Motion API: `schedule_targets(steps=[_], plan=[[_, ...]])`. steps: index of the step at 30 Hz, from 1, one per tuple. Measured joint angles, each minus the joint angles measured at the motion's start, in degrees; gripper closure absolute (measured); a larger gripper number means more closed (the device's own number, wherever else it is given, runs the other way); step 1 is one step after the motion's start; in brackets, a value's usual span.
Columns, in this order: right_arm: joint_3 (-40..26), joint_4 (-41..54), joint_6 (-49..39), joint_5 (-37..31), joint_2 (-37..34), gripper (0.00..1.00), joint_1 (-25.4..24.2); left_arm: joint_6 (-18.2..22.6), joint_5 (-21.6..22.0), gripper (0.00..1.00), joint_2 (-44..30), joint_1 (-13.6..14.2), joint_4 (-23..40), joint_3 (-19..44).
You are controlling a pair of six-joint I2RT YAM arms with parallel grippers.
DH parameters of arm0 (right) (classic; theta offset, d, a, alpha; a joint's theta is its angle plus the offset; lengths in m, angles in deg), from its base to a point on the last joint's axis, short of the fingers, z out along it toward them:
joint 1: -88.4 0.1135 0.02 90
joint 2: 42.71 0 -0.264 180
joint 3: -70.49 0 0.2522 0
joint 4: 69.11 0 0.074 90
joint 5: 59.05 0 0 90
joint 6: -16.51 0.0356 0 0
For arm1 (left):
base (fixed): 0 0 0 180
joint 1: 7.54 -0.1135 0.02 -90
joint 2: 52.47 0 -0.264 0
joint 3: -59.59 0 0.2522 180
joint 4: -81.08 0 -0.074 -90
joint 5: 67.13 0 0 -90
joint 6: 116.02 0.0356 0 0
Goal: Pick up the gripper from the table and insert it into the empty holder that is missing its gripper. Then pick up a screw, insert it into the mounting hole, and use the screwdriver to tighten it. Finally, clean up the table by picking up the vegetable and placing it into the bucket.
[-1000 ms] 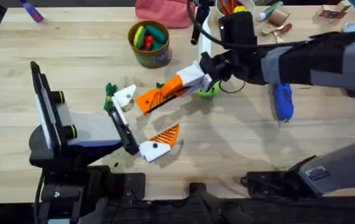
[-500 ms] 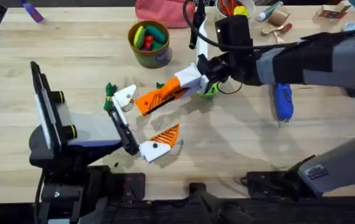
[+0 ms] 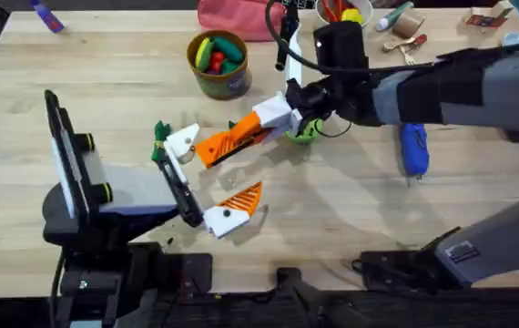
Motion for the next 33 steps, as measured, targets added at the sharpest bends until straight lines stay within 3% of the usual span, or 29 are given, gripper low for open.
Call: schedule_targets(steps=[7,24,33], plan=[[0.0,-5.8,3.2,0.0,0.0,0.993,0.0,0.0,0.1,0.016,0.0,0.0,0.0,0.0],[0.0,-6.6,7.9,-1.7,-0.9,0.993,1.4,-0.1,0.0,0.015,0.0,0.0,0.0,0.0],[0.0,-12.5,10.5,-4.0,-1.2,0.993,1.5,0.2,0.0,0.015,0.0,0.0,0.0,0.0]])
